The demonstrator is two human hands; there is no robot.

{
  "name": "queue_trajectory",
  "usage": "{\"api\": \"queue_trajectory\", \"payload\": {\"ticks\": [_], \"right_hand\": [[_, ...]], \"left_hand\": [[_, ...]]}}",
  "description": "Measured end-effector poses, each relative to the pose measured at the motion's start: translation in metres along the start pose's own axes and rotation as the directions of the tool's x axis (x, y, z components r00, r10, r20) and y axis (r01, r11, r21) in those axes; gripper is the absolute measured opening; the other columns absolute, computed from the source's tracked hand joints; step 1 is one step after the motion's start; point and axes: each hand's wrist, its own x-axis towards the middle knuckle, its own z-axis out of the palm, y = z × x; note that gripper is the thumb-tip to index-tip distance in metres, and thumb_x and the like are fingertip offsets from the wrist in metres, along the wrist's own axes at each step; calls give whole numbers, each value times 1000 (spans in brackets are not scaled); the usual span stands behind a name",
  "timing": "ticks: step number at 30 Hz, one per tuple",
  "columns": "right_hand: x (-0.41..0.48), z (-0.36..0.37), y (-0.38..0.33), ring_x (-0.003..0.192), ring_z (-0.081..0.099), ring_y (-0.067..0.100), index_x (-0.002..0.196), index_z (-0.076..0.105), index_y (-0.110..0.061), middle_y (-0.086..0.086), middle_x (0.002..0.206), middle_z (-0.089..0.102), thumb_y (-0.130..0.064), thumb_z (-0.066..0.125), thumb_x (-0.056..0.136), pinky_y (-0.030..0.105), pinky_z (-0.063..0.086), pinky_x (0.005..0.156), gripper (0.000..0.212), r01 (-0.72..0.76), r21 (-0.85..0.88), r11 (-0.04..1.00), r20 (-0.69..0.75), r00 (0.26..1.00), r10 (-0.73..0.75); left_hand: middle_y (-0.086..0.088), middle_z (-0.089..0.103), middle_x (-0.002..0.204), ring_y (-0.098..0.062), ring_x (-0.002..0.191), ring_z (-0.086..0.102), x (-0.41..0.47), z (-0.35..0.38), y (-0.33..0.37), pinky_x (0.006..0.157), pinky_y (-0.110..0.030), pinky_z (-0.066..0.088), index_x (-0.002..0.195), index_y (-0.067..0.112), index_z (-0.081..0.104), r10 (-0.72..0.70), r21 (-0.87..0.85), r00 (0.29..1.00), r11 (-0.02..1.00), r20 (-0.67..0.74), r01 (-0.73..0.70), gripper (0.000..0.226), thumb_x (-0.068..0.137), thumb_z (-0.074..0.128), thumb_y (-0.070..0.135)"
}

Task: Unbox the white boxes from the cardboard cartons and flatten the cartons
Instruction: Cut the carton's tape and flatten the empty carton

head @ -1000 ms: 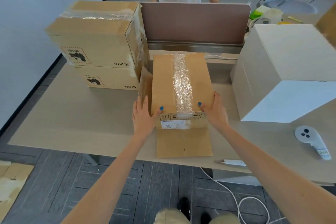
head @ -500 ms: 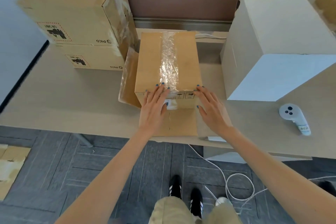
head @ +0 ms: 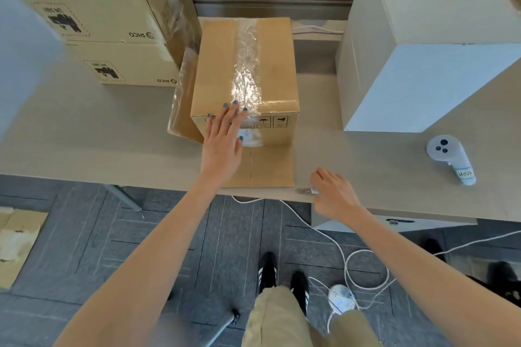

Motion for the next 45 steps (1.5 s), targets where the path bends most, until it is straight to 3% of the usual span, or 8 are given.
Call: {"api": "queue_trajectory", "payload": {"ticks": [8,17,24,27,33,37,41,45], "right_hand": [[-1,16,3,103,51,23,114,52,-9,4,113,51,5,54,84,30,36,75,33,48,-46,998,-78,996,-52],[18,-24,-22,82,50,17,98,52,-7,2,98,51,-5,54,89,25,37,56,10,117,238,964,-359,933,-25],[45,-67,-46,74,42,11,93,51,-9,0,93,51,-6,59,87,16,28,49,10,202,270,941,-472,880,-54],[57,-76,-54,75,42,10,96,53,-9,0,96,52,-6,60,86,16,25,51,13,212,272,939,-473,879,-61],[73,-90,-67,70,53,16,98,53,-14,-4,97,57,-15,56,90,29,46,52,9,231,228,946,-464,880,-103],[83,-96,-71,66,52,17,99,53,-15,-4,96,57,-15,56,90,23,32,48,10,231,215,949,-433,894,-120],[85,-96,-72,61,48,19,94,52,-14,-3,91,54,-14,57,90,25,33,50,6,230,208,951,-433,893,-121],[88,-99,-74,58,49,21,89,51,-12,-1,87,51,-11,58,89,27,37,49,7,235,179,955,-426,894,-140]], "left_hand": [[1,19,164,-20,152,11,2,-3,0,124,-44,4,152,22,29,3,25,1000,1000,27,-4,68,92,54,5],[4,17,164,-18,152,11,13,-8,17,123,-45,-6,154,26,28,17,59,998,998,64,-20,72,91,47,-1],[0,50,144,-26,132,41,39,-30,3,115,-45,26,138,22,53,90,-81,995,993,53,-86,58,88,51,-7],[-2,42,152,-27,140,33,45,-35,-12,116,-45,24,141,22,50,76,-85,994,994,78,-69,53,92,54,2],[-7,13,165,-28,153,6,61,-38,-33,123,-48,9,154,24,32,43,-27,970,999,239,-37,55,102,51,24],[-13,28,160,-34,149,20,71,-43,-42,118,-49,25,150,21,41,121,-1,958,992,260,-125,51,101,53,28],[-21,45,146,-43,133,42,76,-50,-44,92,-52,51,141,15,51,218,86,941,965,260,-247,47,97,60,25],[-23,50,140,-44,125,49,78,-52,-46,79,-50,56,138,13,54,265,154,929,938,257,-310,46,96,54,30]]}}
